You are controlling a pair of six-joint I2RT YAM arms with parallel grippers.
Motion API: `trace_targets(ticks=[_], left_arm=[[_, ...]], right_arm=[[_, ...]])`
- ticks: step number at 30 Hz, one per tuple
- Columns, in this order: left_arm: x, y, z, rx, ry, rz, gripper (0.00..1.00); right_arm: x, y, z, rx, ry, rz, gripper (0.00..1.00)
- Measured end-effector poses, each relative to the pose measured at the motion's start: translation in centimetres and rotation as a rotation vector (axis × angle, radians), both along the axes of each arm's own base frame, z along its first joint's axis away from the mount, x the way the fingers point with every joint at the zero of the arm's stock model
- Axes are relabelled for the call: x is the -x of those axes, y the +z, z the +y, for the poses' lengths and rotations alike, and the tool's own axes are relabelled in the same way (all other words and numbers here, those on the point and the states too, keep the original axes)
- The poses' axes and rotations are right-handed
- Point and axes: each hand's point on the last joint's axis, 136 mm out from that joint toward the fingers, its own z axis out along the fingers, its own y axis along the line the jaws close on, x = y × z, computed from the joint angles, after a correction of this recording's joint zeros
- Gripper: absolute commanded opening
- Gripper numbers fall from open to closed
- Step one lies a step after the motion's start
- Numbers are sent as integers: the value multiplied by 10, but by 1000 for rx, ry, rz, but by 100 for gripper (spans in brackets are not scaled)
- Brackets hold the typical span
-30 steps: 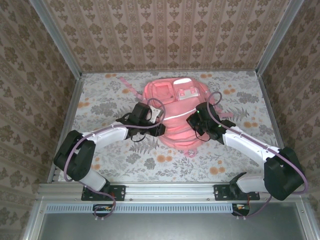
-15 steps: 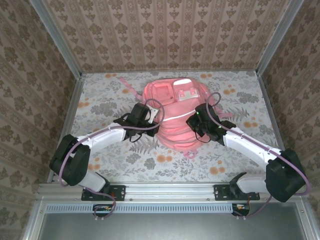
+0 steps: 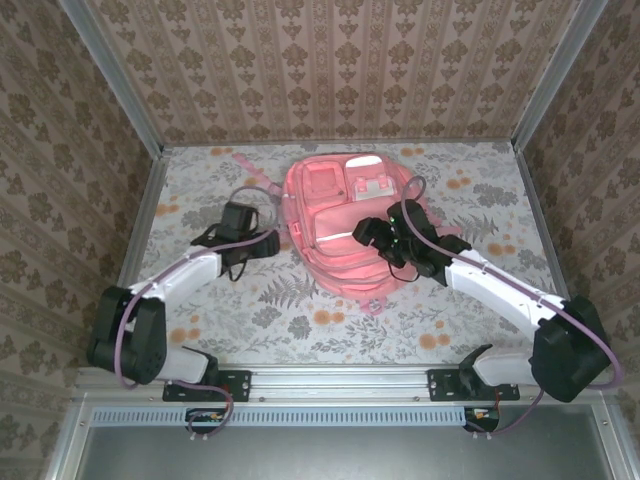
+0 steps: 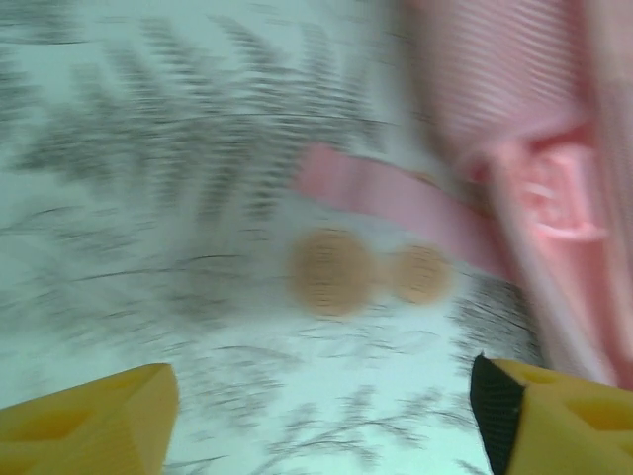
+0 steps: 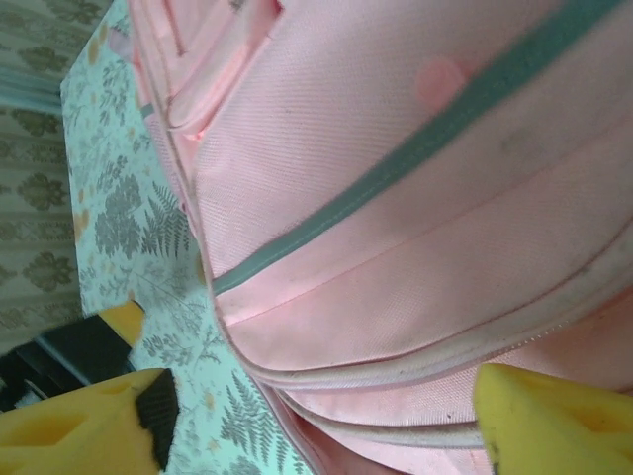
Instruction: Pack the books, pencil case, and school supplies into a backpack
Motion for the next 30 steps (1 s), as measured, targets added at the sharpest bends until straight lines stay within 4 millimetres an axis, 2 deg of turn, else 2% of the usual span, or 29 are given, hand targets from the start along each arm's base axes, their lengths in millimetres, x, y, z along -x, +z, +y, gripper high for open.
trace_targets(ticks=[3, 6, 9, 13, 18, 23, 28, 30], left_arm=[[-1, 4, 45, -38, 176, 9, 89], [7, -3, 89, -75, 343, 61, 92], [17, -11, 129, -79, 493, 113, 94], [26, -22, 165, -58, 643, 159, 94], [34, -37, 182, -40, 727, 210, 94], [40, -61, 186, -54, 742, 296, 94], [34, -62, 188, -41, 741, 300, 93], [32, -65, 182, -14, 723, 311, 93]], right_arm=[[-1, 20, -5, 44, 24, -64, 90], [-3, 32, -7, 75, 50, -109, 92], [-3, 34, -7, 101, 71, -122, 93], [-8, 33, -3, 114, 86, -118, 93], [-17, 32, 5, 120, 106, -110, 93], [-17, 30, 11, 117, 120, -100, 92], [-15, 30, 14, 109, 131, -97, 92], [-15, 30, 14, 110, 131, -96, 92]])
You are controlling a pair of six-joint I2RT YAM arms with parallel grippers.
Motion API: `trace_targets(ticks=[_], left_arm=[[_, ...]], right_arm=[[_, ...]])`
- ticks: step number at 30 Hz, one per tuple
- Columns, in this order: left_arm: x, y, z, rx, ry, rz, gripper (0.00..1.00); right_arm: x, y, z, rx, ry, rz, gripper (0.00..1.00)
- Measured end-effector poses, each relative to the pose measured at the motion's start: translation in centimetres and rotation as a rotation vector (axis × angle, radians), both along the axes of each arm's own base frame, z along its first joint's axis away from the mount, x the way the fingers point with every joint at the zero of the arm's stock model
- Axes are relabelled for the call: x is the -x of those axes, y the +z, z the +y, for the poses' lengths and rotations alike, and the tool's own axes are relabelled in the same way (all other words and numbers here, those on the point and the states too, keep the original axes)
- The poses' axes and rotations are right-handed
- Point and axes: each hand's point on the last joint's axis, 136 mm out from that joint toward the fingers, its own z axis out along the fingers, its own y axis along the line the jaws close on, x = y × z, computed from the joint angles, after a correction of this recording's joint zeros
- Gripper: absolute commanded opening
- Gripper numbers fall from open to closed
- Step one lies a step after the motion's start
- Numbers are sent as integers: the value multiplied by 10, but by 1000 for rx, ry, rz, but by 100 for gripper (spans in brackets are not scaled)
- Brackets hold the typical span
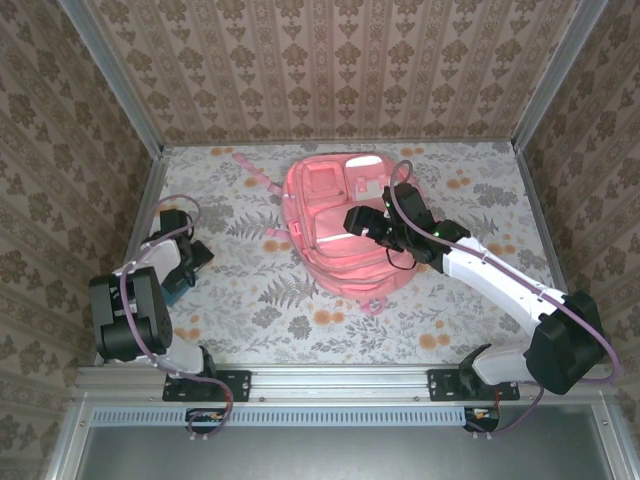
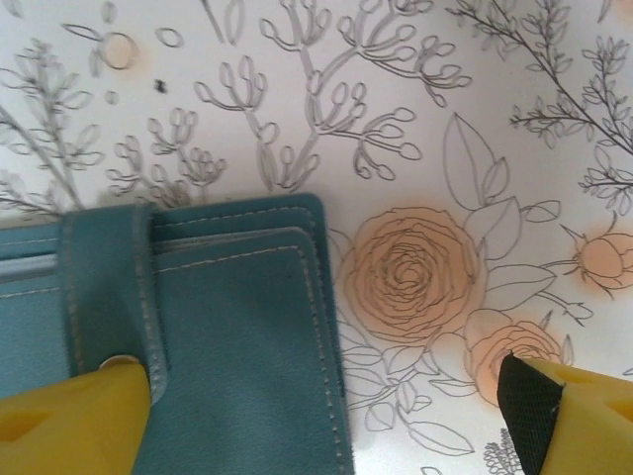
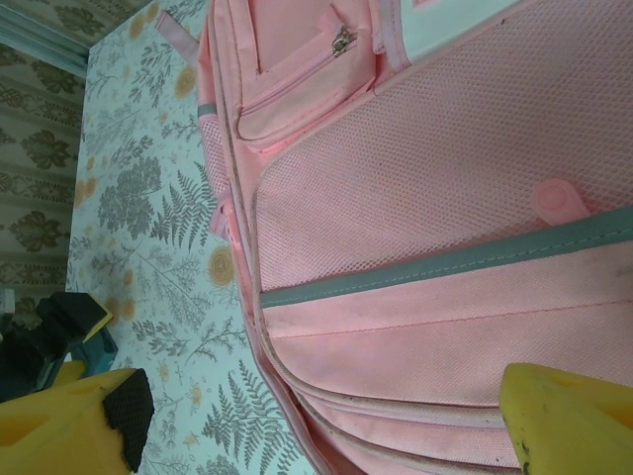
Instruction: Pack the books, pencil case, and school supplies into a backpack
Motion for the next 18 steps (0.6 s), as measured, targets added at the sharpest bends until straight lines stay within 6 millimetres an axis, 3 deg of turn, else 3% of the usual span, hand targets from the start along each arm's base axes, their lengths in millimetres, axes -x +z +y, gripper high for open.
trace_targets(ticks=[3, 6, 10, 13, 16, 18], left_arm=[[-6, -1, -9, 22, -27, -4, 93], [-19, 2, -37, 66, -106, -45, 93], [-32, 9, -104, 171, -259, -106, 94], [-30, 14, -159, 273, -354, -130, 94], [-23, 20, -203, 388, -417, -138, 93], [-18, 24, -220, 451, -441, -128, 93]], right_arm=[[0, 0, 0, 0, -1, 0, 92], [0, 0, 0, 1, -2, 0, 92], [0, 0, 0, 1, -2, 0, 92], [0, 0, 0, -1, -3, 1, 91], [1, -1, 2, 4, 2, 3, 90], [2, -3, 6, 15, 13, 9, 89]])
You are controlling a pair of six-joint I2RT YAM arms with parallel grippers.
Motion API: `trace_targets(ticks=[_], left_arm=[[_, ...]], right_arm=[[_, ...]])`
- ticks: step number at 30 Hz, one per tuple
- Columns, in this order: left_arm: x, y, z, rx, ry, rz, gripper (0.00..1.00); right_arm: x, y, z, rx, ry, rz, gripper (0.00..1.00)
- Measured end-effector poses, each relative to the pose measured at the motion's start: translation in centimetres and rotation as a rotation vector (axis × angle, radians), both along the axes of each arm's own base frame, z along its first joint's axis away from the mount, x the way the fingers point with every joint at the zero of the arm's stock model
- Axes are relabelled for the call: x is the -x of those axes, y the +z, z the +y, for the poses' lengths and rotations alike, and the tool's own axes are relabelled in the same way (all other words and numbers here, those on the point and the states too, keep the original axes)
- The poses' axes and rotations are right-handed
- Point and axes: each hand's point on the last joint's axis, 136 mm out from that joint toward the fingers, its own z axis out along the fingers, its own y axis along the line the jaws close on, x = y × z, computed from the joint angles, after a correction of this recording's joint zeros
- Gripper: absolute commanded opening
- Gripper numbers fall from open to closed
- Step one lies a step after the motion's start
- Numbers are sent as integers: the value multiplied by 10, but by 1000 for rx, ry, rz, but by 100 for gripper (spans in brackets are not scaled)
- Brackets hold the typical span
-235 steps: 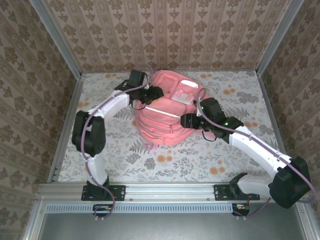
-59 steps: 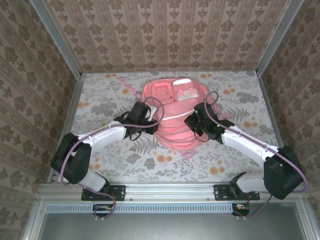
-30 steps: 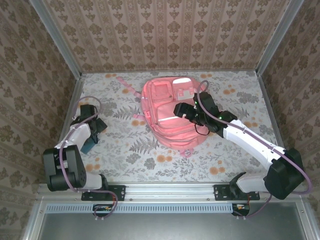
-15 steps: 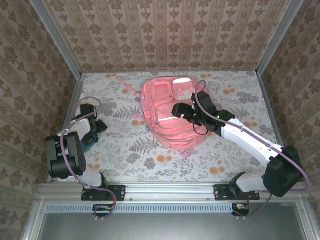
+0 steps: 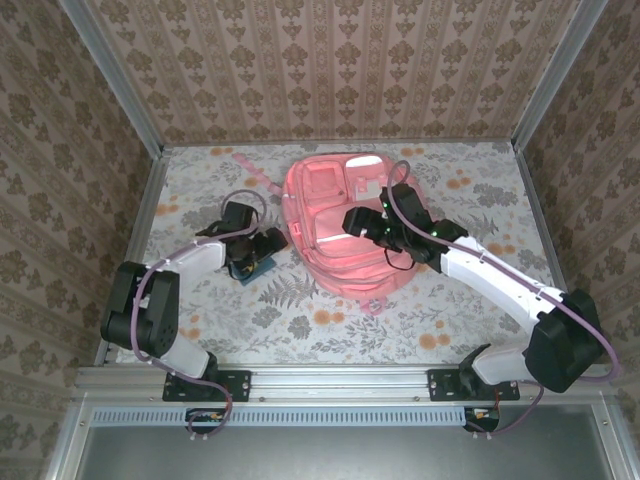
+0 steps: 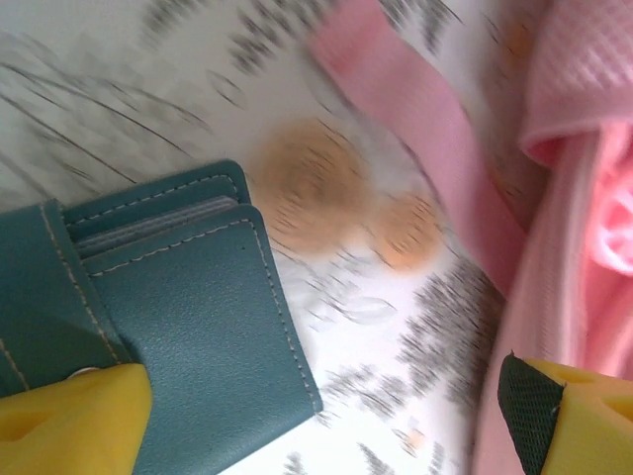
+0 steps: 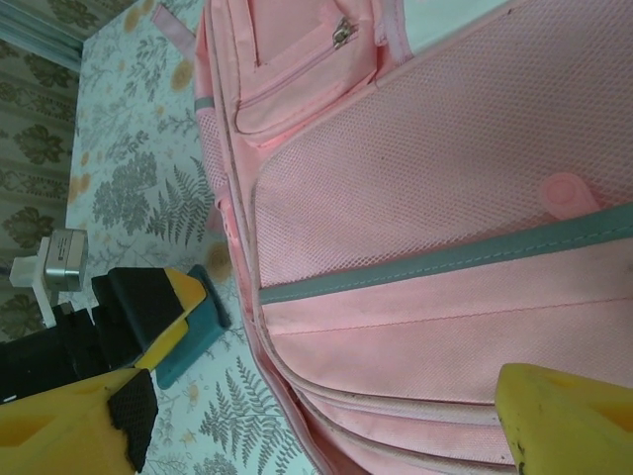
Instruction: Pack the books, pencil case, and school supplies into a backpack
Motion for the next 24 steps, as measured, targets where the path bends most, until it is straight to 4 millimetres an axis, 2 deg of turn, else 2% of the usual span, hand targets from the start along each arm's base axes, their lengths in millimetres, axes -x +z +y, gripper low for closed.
trace_targets(ticks=[3, 6, 10, 12, 15, 18, 21, 24], left_arm=[[3, 9, -7, 38, -18, 33, 92], [-4, 28, -3, 52, -18, 18, 87], [-17, 54, 23, 42, 20, -47, 72], [-22, 56, 38, 29, 40, -61, 67], [-25, 46, 60, -11, 66, -41, 65], [-26, 24, 75, -42, 73, 17, 66], [-24, 2, 80, -52, 67, 81, 71], [-21, -11, 78, -47, 51, 118, 71]], right_arm=[[1, -2, 12, 20, 30, 6, 87], [2, -5, 34, 41, 82, 10, 85], [12, -15, 77, 60, 170, 32, 80], [18, -22, 101, 62, 210, 52, 75], [27, -38, 139, 60, 259, 94, 69], [34, -55, 172, 56, 293, 135, 69], [37, -69, 199, 52, 316, 158, 69], [37, -81, 213, 52, 318, 178, 69]])
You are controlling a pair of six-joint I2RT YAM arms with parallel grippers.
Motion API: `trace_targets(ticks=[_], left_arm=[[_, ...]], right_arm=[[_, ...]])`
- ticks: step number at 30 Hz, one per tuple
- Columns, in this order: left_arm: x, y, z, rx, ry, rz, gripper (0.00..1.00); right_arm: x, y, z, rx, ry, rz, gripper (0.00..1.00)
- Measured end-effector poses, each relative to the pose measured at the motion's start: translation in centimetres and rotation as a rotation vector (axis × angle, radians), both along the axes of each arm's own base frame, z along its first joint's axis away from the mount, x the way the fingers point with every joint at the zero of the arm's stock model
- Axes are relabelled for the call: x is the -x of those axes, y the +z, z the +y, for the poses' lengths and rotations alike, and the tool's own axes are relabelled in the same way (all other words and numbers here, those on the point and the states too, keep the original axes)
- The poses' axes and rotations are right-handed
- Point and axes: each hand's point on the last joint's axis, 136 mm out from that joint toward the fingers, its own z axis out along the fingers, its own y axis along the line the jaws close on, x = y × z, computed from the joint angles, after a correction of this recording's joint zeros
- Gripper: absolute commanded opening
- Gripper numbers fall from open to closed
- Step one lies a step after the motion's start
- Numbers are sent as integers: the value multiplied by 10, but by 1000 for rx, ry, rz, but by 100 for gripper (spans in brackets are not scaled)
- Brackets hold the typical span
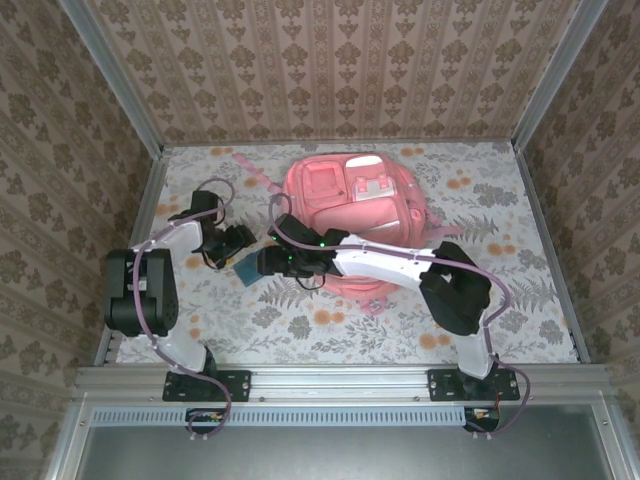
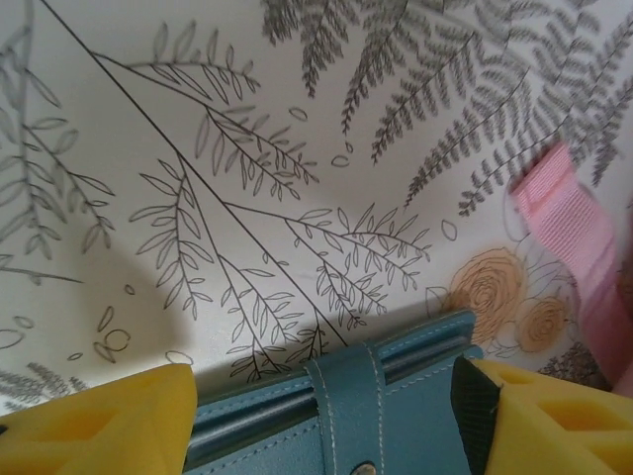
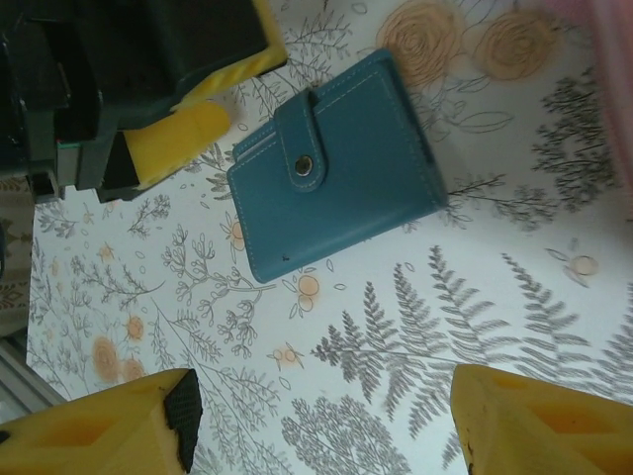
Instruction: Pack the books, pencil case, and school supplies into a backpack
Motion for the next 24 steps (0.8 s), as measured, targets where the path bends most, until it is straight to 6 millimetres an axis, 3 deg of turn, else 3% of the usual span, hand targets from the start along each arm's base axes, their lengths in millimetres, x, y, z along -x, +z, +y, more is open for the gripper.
trace_targets(ticks=[8, 19, 24], left_arm=[[9, -6, -8, 32, -35, 17, 53], [55, -16, -20, 55, -64, 44, 43], [62, -16, -17, 48, -54, 53, 35]], right_arm=[[-10, -13, 11, 0, -62, 50, 63], [-10, -44, -5, 84, -210, 144, 61], [-18, -50, 3, 88, -234, 153, 51]])
